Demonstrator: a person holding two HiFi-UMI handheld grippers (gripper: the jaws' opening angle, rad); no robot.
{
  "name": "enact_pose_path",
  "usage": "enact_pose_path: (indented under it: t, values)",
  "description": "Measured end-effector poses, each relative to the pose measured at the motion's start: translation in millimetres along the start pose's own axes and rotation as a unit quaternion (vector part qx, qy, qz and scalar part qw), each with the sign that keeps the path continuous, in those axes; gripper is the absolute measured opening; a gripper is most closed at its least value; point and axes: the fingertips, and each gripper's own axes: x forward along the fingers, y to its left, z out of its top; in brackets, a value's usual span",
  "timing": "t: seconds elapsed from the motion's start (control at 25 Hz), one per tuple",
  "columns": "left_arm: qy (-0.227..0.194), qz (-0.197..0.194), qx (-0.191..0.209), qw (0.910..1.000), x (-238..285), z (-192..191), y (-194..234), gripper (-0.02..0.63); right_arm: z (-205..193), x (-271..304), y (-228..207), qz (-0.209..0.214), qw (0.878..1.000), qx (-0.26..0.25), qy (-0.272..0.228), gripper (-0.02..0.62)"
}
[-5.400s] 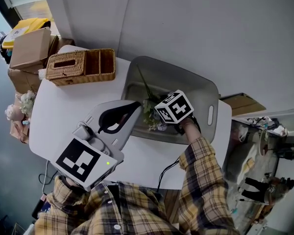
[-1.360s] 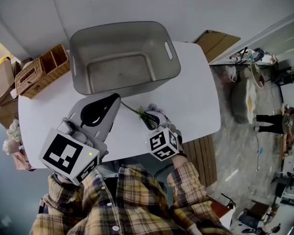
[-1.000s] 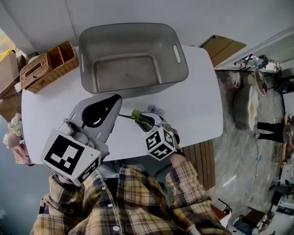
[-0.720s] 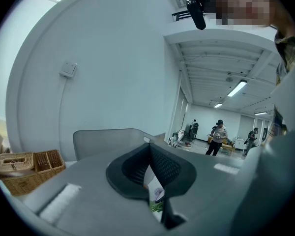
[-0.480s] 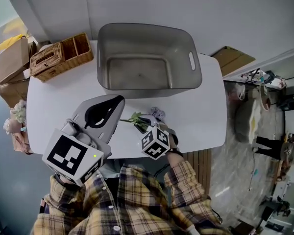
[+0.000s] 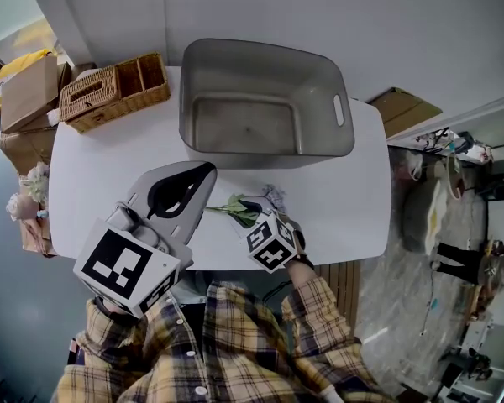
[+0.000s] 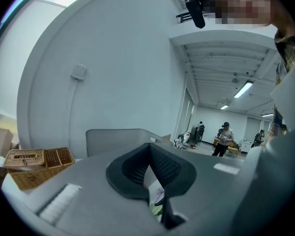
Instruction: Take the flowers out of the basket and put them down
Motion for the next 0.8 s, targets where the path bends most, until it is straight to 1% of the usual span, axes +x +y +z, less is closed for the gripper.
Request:
enact_pose_path:
  t: [0.16,0.36,0.56,0.8]
  values:
    - [-0.004,-0.004,0.002,1.0,1,3,-1,0.012,16,-14,-6,-0.001,0.998,0.041,-0.042,0.146]
    - [-0.011,-0.009,0.006,0.9999,4,9,-4,0.012,39,-42,-19,-0.005,0.988,0.104,-0.11,0.133]
    - [-0.017,-0.013,0.009,0.9997,8,15,-6,0.012,65,-75,-32,-0.013,0.973,0.148,-0.175,0.109]
    - [-0.023,-0.017,0.013,0.9995,15,23,-10,0.012,101,-123,-43,-0.024,0.951,0.179,-0.251,0.077]
